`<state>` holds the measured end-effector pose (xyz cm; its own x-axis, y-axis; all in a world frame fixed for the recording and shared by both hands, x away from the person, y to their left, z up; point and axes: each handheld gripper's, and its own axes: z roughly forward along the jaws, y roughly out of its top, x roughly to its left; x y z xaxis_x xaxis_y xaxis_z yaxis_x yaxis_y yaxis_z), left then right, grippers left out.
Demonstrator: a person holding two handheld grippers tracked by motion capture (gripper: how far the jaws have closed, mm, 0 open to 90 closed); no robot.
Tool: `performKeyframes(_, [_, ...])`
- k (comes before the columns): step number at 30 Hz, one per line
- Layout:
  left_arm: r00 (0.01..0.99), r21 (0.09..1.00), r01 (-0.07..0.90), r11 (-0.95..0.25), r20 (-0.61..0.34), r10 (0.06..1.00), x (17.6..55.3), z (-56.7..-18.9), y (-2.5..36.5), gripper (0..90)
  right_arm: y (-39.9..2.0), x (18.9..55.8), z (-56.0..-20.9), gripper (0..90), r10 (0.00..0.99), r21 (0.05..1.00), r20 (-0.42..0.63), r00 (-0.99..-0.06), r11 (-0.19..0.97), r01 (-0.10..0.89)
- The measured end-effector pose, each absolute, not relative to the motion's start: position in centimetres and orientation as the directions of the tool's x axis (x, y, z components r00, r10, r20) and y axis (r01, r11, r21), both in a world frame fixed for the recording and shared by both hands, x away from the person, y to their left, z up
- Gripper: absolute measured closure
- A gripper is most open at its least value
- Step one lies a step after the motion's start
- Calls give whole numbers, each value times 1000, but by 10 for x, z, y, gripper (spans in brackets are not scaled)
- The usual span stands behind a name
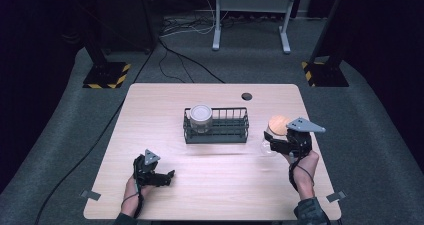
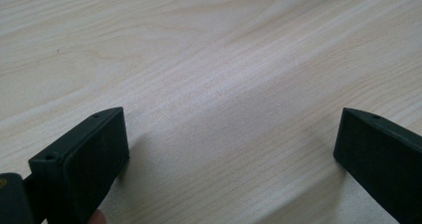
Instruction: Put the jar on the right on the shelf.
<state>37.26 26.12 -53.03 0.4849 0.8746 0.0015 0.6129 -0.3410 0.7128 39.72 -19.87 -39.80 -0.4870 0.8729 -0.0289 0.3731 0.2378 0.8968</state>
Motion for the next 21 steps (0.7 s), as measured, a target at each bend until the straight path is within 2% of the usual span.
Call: performKeyframes(21, [486,713,613,-341,1,874,373,-530,261,3,-176,408,-385,251,843,903,-20,-537,246,353])
